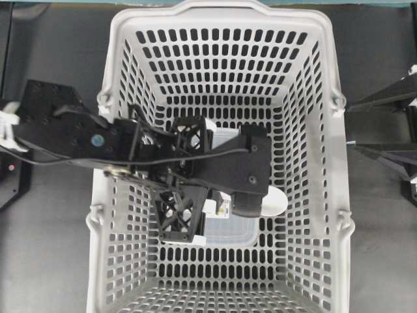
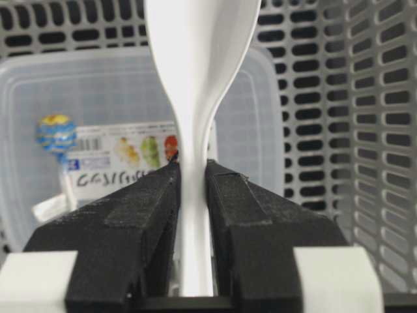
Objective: Pick up the chinese spoon from the shopping basket with the left arm.
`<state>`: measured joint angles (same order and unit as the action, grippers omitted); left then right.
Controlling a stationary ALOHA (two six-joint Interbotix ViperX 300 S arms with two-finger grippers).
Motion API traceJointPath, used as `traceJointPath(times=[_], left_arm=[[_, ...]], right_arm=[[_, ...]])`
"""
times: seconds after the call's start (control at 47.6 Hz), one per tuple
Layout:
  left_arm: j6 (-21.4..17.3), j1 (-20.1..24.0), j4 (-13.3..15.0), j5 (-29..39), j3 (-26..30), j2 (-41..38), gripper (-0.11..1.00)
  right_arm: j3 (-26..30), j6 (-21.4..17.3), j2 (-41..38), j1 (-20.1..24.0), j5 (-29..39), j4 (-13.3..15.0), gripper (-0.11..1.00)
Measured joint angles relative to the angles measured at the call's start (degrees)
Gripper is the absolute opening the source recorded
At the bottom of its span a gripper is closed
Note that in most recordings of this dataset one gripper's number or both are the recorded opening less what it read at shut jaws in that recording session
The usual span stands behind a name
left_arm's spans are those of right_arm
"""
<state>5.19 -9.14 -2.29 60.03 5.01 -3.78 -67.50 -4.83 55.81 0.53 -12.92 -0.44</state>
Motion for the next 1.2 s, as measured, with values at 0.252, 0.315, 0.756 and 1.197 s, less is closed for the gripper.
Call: traceJointPath(times=[0.252, 0.315, 0.756, 1.197], left_arm=[[0.0, 0.0, 0.0, 3.6, 4.04, 0.0, 0.12], [0.0, 0.0, -0.09, 3.78, 4.13, 0.0, 0.12], [0.0, 0.0, -0.09, 3.87, 4.13, 0.0, 0.12], [-0.09, 0.0, -0.09, 3.87, 4.13, 0.0, 0.12]], right_arm=[[0.0, 0.0, 0.0, -0.09, 0.0, 0.0, 0.69], [0.0, 0.0, 0.0, 0.0, 0.0, 0.0, 0.69], [0.0, 0.0, 0.0, -0.09, 0.0, 0.0, 0.69], [0.0, -0.09, 0.0, 0.0, 0.0, 0.09, 0.69]])
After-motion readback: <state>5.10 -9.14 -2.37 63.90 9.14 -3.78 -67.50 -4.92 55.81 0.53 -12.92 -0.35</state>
